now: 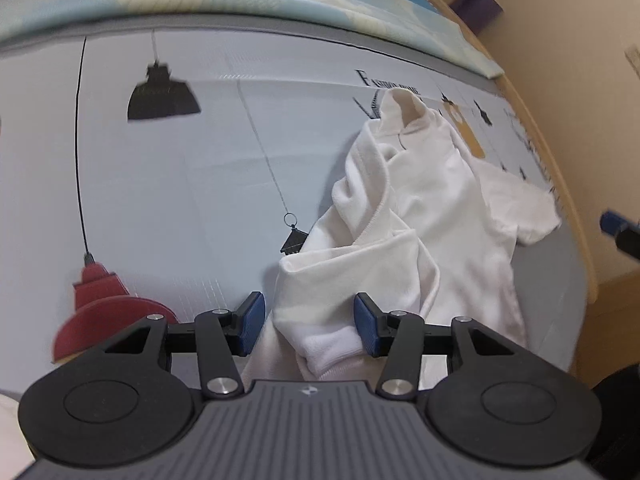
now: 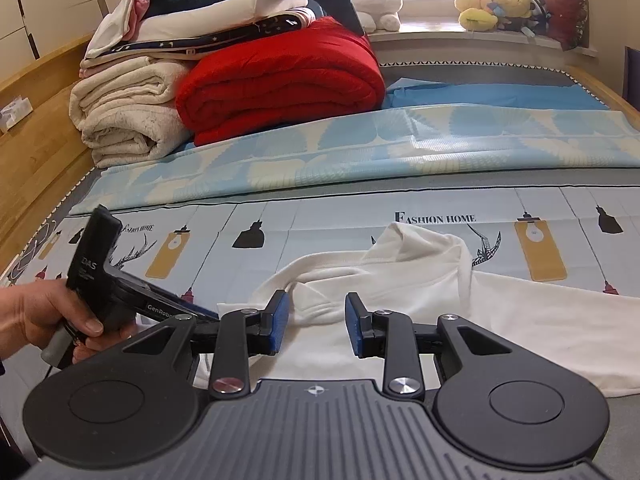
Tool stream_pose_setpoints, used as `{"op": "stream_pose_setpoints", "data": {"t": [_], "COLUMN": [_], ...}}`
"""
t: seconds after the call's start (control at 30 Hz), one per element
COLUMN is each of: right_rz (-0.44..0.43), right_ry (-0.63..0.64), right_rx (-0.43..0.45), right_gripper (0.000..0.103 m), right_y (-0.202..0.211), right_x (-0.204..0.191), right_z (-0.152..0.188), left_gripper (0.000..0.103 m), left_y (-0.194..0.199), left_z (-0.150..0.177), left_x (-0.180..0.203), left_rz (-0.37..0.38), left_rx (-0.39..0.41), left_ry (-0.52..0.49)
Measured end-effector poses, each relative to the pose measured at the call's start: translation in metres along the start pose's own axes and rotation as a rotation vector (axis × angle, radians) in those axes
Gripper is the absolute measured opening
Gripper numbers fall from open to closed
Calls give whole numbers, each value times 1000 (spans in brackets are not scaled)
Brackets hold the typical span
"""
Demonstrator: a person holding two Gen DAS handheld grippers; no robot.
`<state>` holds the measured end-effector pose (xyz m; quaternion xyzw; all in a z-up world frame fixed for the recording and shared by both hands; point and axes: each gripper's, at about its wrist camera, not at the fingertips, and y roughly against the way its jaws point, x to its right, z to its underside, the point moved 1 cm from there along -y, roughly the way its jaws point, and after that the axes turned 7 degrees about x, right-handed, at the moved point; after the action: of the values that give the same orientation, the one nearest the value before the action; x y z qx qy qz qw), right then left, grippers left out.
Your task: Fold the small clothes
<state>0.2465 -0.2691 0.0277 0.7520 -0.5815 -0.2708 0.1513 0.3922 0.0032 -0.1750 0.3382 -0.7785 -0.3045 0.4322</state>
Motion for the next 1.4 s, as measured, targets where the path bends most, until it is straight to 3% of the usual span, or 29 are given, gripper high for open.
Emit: {"op": "stream_pose_setpoints", "data": {"t": [0.1, 0.17, 0.2, 0.3, 0.37, 0.43, 0.5, 0.63, 0.67, 0.73, 0.83, 1.1, 1.2, 1.3, 1.4], "right_rz": [1, 3, 4, 7, 9, 11, 15, 27, 31, 38, 56, 116, 172, 255, 349], "right_ry": [-4, -4, -4, -8, -10, -14, -18, -13, -11, -8, -9, -27, -81, -223, -301], "right_rx": [0, -3, -3, -1, 2, 4, 2, -9, -13, -22, -36, -34, -12, 2, -1], "right_gripper": [33, 33, 33, 33, 33, 33, 33, 33, 33, 33, 33, 33, 33, 33, 33], "right_y": [0, 0, 0, 0, 0, 1, 1, -2, -3, -6, -10, -11, -9, -8, -13], "right_x": [2, 2, 3, 2, 2, 4, 5, 5, 4, 4, 7, 36, 71, 125, 174], "right_z": [-1, -1, -1, -2, -3, -3, -3, -1, -1, 0, 1, -6, -16, -20, -15], "left_gripper": [51, 26, 4, 4, 4, 4, 5, 5, 7, 25, 31, 31, 32, 31, 35], "left_y": [-5, -2, 2, 19, 35, 47, 55, 61, 62, 73, 98, 103, 88, 117, 163], "left_z": [-3, -5, -7, -12, -23, -43, -67, -100, -102, -100, -82, 18, 55, 49, 43], "left_x": [-2, 2, 6, 20, 18, 9, -6, -15, -14, -12, -17, -34, -56, -63, -56], "left_rz": [24, 26, 34, 2, -70, -253, -429, -615, -624, -545, -515, -434, -556, -528, -513], "left_rx": [24, 62, 72, 88, 80, 85, 99, 226, 239, 270, 335, 148, 38, 77, 164], "left_ry": [12, -44, -76, -257, -377, -481, -512, -449, -429, -370, -285, -216, -225, -56, 8]}}
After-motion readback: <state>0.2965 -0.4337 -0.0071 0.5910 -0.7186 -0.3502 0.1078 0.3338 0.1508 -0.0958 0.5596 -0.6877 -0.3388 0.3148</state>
